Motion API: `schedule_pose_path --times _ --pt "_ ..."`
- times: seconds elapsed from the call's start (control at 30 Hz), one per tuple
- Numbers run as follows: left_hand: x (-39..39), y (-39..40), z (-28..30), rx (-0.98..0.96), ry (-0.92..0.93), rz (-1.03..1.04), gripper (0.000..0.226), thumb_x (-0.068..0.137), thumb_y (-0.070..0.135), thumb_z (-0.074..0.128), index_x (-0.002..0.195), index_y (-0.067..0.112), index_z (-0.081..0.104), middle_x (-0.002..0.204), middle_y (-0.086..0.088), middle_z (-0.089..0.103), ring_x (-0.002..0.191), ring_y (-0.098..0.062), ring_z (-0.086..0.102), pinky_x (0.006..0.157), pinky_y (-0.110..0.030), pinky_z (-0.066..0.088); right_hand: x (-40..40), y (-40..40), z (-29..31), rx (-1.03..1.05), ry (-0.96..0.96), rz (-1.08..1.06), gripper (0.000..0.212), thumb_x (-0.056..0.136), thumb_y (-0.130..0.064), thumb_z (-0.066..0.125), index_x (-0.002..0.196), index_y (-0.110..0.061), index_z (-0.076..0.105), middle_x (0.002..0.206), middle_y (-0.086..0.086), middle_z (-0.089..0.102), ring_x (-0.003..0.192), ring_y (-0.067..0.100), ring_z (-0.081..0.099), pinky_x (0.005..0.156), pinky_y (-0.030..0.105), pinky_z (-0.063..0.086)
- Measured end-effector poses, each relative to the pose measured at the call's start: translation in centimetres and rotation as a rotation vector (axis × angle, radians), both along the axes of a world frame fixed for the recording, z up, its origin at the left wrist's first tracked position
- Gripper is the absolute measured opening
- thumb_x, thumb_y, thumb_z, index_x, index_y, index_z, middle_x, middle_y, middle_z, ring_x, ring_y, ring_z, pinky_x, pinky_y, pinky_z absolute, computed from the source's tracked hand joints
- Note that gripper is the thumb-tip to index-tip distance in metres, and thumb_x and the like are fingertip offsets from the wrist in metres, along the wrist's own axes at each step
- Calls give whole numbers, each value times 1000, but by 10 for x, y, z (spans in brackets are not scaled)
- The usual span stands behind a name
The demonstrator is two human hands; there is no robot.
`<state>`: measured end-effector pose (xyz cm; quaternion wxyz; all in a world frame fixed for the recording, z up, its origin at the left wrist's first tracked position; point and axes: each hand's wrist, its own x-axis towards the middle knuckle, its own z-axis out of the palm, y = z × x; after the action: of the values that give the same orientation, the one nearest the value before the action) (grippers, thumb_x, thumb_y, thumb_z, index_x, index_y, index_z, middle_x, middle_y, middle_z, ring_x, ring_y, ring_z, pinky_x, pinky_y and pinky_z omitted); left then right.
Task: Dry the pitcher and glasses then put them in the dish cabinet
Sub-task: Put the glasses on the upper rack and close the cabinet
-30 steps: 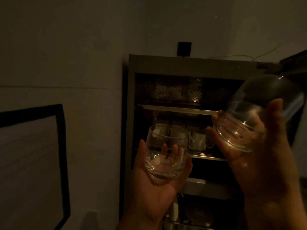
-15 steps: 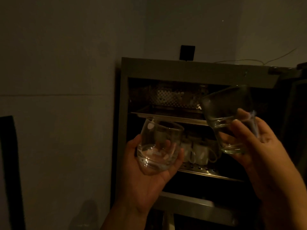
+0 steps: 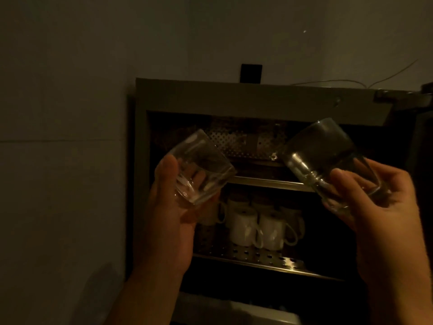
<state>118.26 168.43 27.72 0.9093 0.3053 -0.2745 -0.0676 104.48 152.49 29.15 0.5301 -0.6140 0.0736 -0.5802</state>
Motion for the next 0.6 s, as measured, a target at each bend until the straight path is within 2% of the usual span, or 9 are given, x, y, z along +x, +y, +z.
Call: schedule_pose_path --times 0.07,0.17,0.2,0.3,0.33,0.4,0.43,0.5,0.6 --pt "10 -11 4 21 -55 132 61 74 59 61 126 28 56 118 5 67 107 -11 65 89 -42 54 8 -9 0 -78 1 -97 62 60 -44 69 118 -41 46 118 -8 55 102 8 58 79 33 51" --pt "29 -28 10 52 -137 309 70 68 55 69 129 26 53 121 7 64 109 -8 63 89 -43 54 22 -21 1 -171 11 -198 60 69 -40 67 121 -43 37 116 -15 51 99 -1 53 73 19 43" --pt "35 -33 12 66 -173 361 74 65 54 69 131 26 51 122 8 63 110 -5 62 90 -40 54 26 -24 1 -189 8 -222 60 69 -38 67 120 -42 35 113 -18 49 97 -5 52 72 15 41" --pt "51 -44 15 119 -297 535 77 62 53 71 133 36 47 131 10 54 113 2 57 88 -20 53 39 -35 1 -242 -16 -298 65 68 -34 68 119 -36 28 103 -25 41 84 -19 52 60 4 44" --pt "55 -47 16 145 -340 582 78 61 55 71 133 40 45 135 9 51 116 1 56 88 -19 52 42 -39 0 -257 -25 -320 67 67 -33 69 119 -34 27 102 -25 41 83 -21 51 60 0 42" --pt "62 -51 16 192 -404 649 82 61 56 75 134 44 41 137 9 47 121 -2 52 90 -20 51 47 -47 -2 -288 -23 -373 74 64 -34 70 124 -29 27 102 -21 42 87 -16 52 63 3 44" --pt "64 -53 15 213 -429 681 85 60 55 78 134 43 39 137 11 45 122 -2 51 89 -15 50 49 -51 -3 -309 -14 -407 77 63 -35 71 126 -27 27 104 -18 44 91 -12 52 66 7 44" --pt "66 -57 16 223 -467 720 88 58 53 80 133 38 36 133 15 46 121 -1 50 88 -6 46 52 -59 -5 -349 2 -464 80 62 -39 71 128 -28 27 113 -9 43 96 -5 50 74 13 41" --pt "71 -62 17 200 -541 761 84 56 46 81 125 30 36 126 16 47 119 -2 51 85 -5 45 56 -68 -7 -387 4 -504 80 62 -43 70 129 -30 29 119 -7 42 101 -2 50 78 18 41"
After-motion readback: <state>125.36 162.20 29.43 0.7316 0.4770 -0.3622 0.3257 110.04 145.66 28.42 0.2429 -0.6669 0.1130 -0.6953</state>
